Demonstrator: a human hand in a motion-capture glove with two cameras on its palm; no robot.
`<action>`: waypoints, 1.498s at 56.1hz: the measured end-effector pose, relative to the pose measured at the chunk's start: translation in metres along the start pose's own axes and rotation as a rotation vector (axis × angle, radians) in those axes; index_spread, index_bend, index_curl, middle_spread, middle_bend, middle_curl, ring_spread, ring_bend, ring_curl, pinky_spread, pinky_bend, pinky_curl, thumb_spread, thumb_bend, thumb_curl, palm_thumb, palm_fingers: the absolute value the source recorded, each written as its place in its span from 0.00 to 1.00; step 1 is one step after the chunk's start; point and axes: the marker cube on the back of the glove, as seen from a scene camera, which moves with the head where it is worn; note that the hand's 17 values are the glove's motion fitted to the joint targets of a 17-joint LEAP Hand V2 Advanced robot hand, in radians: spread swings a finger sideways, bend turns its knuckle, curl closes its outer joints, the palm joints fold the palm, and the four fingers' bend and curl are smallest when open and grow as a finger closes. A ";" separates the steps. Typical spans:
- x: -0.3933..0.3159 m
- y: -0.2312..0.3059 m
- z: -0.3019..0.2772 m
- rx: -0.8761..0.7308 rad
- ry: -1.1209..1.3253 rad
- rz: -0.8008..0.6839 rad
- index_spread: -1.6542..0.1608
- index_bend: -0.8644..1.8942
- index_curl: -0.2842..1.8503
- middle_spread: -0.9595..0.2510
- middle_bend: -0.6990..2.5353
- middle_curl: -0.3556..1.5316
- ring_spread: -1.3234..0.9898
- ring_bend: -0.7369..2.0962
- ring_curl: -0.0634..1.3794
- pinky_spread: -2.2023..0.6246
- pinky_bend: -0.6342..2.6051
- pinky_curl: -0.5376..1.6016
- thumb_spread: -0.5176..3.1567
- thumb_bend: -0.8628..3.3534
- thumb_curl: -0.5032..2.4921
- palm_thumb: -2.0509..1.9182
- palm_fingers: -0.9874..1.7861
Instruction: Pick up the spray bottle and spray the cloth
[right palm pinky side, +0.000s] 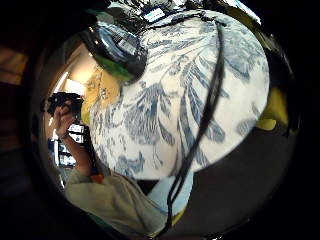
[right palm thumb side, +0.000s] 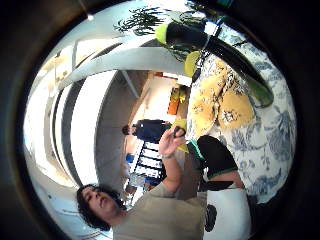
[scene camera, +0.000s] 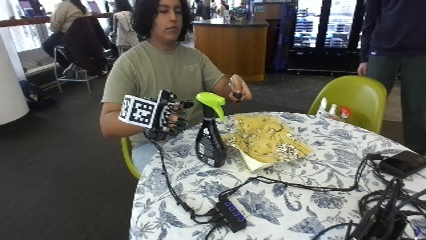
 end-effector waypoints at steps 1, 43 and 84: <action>0.004 -0.006 -0.003 0.031 -0.038 0.045 0.72 0.35 0.24 0.78 0.29 0.37 0.55 0.39 0.27 0.84 0.28 0.41 0.42 0.20 0.28 0.71 0.49; 0.030 -0.169 0.042 0.393 -0.168 0.120 0.78 0.35 0.21 0.79 0.31 0.39 0.55 0.45 0.30 0.81 0.28 0.42 0.38 0.20 0.29 0.71 0.49; 0.023 -0.196 0.032 0.284 -0.429 0.167 0.77 0.43 0.31 0.70 0.36 0.43 0.51 0.42 0.29 0.76 0.26 0.40 0.33 0.21 0.34 0.78 0.79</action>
